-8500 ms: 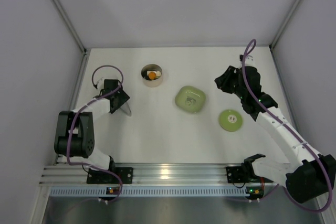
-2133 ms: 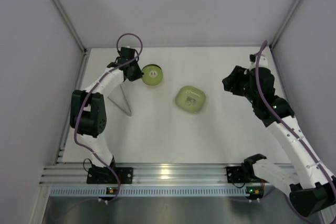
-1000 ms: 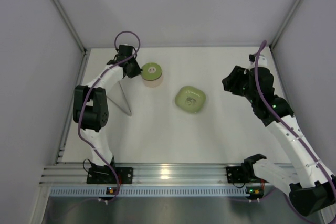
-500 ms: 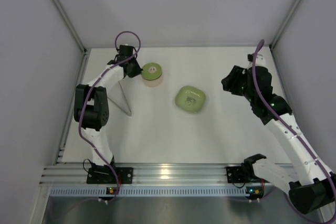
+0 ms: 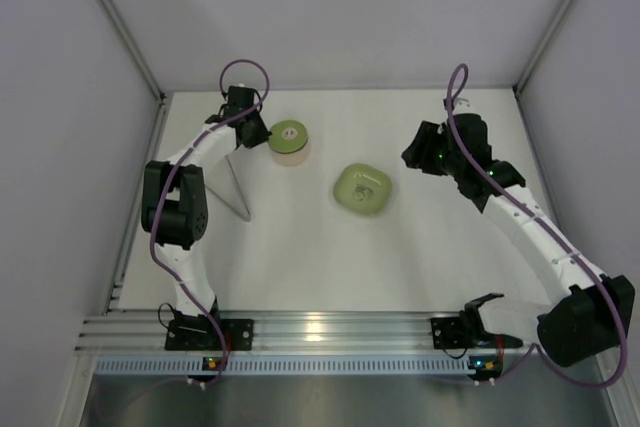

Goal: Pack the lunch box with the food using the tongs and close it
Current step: Close the box lid on the packing box.

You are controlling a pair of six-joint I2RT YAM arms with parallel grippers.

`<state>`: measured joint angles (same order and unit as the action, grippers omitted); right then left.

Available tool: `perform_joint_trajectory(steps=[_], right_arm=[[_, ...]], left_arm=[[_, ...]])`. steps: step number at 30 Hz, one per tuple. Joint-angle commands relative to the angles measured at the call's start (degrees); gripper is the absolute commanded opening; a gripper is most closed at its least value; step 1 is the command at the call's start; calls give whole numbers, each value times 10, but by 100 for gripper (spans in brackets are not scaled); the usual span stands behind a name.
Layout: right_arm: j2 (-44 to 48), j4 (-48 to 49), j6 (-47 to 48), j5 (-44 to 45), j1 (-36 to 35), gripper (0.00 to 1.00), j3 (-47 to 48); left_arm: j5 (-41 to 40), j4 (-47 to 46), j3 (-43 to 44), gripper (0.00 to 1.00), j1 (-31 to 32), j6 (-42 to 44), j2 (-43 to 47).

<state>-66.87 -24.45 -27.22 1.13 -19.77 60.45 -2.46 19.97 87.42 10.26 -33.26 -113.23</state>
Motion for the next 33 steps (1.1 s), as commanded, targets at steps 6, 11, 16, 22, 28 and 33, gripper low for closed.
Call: perform_joint_trajectory(steps=[6,11,16,22,28,33], right_arm=[[-147,99,-10,-91,-13,52,138],[-258,100,-12,-97,-37,52,231],[-337,121,-20,-106,-53,52,309],[-431,157,-42,-143,-68,51,368],[-489,186,-49,-155,-82,51,400],[-528,186,-50,-159,-88,51,433]], left_arm=[[-26,16,2,0,5,13,-22],[-32,17,-6,0,17,15,-29],[-36,17,-14,0,27,15,-32],[-39,15,-28,0,39,18,-33],[-41,14,-44,0,48,20,-34],[-40,9,-66,0,63,19,-30]])
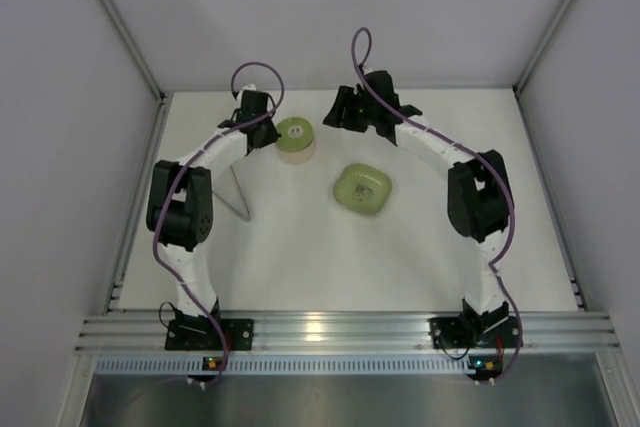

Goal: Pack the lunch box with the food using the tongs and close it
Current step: Close the box lid on the packing box.

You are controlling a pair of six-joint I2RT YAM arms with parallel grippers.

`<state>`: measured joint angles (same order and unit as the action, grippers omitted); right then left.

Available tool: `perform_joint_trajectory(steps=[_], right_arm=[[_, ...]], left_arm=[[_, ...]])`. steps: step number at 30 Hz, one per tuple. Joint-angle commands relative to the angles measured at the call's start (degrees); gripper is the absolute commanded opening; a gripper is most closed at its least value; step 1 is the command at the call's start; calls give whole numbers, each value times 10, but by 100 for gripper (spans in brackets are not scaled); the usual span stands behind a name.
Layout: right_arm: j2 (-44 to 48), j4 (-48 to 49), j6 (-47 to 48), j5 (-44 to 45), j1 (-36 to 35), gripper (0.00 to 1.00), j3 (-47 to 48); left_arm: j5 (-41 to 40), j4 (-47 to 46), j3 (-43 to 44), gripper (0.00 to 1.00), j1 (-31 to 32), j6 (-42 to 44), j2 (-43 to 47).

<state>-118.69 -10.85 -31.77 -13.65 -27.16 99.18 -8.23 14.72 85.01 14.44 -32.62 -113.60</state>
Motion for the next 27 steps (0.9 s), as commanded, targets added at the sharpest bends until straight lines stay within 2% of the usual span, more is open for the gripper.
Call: perform_joint_trajectory(steps=[1,14,21,23,27], right_arm=[[-18,51,-6,-12,-15,51,50],[-48,32,7,17,-26,50,63],[-14,28,21,76,-26,47,15],[-1,33,20,69,-27,45,4],[14,27,16,66,-29,34,-10]], left_arm=[[16,62,-45,0,28,12,-27],[6,58,-83,0,86,0,-22],[-1,56,-107,0,106,-2,-7],[-3,56,-113,0,111,-3,-5],[-6,55,-122,0,120,-5,0]])
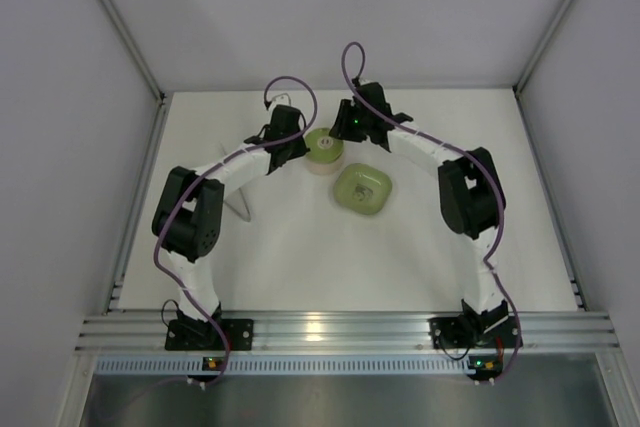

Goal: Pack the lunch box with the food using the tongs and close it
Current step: Close the box lid on the packing box.

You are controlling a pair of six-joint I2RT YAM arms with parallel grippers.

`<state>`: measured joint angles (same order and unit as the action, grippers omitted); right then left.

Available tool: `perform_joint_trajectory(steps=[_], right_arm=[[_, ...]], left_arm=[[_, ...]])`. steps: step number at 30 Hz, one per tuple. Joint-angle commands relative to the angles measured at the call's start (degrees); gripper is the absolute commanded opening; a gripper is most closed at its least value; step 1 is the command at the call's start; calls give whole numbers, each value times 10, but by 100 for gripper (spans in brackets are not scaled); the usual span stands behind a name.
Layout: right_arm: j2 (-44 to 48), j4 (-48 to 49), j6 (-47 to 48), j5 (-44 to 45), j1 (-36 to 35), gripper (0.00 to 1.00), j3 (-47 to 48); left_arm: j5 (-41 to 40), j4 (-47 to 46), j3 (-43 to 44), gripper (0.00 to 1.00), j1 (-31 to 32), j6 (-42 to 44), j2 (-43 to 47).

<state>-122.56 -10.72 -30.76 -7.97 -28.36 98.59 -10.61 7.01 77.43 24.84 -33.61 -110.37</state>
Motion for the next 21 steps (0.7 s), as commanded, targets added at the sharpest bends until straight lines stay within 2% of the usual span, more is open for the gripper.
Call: perform_joint_trajectory(steps=[1,3,6,10,13,16,21], right_arm=[[55,27,6,10,-19,32,-11],[61,28,4,14,-21,24,-28],[72,42,-1,15,-23,20,-56],[68,14,0,36,-23,9,-65],[66,19,1,54,-25,7,-86],[19,-37,6,67,-25,0,-53],[-11,-55,6,97,-27,0,-55]], left_arm=[[17,131,-46,0,16,5,-33],[17,130,-45,0,16,5,-35],[18,131,-41,0,18,6,-40],[18,131,-39,0,18,6,-42],[17,132,-39,0,18,8,-42],[18,134,-37,0,18,8,-43],[16,137,-31,0,18,10,-44]])
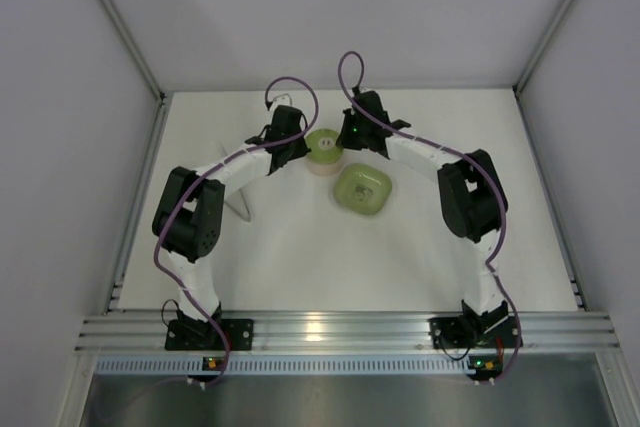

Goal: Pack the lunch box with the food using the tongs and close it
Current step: Close the box lid on the packing box.

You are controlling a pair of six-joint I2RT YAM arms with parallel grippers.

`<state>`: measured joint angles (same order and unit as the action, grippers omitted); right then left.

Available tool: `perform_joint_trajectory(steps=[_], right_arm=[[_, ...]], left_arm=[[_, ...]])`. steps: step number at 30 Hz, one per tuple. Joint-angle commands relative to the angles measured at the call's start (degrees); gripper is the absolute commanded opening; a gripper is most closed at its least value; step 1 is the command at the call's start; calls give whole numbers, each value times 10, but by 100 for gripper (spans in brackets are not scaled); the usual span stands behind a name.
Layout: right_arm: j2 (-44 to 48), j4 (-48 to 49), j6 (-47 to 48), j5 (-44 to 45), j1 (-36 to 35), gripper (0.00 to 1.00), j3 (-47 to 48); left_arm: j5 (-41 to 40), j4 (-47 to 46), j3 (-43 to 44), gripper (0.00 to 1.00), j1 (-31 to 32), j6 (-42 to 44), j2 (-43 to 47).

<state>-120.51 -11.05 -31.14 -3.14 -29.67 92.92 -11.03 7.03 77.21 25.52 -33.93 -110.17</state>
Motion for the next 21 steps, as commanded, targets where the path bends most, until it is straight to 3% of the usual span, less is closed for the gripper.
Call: perform_joint_trajectory(steps=[1,21], right_arm=[[-35,-62,10,58,-14,0,3],[-67,-87,4,94,-22,0,-40]], left_arm=[[21,138,-28,0,11,14,-46],[16,154,-10,0,11,19,-45]])
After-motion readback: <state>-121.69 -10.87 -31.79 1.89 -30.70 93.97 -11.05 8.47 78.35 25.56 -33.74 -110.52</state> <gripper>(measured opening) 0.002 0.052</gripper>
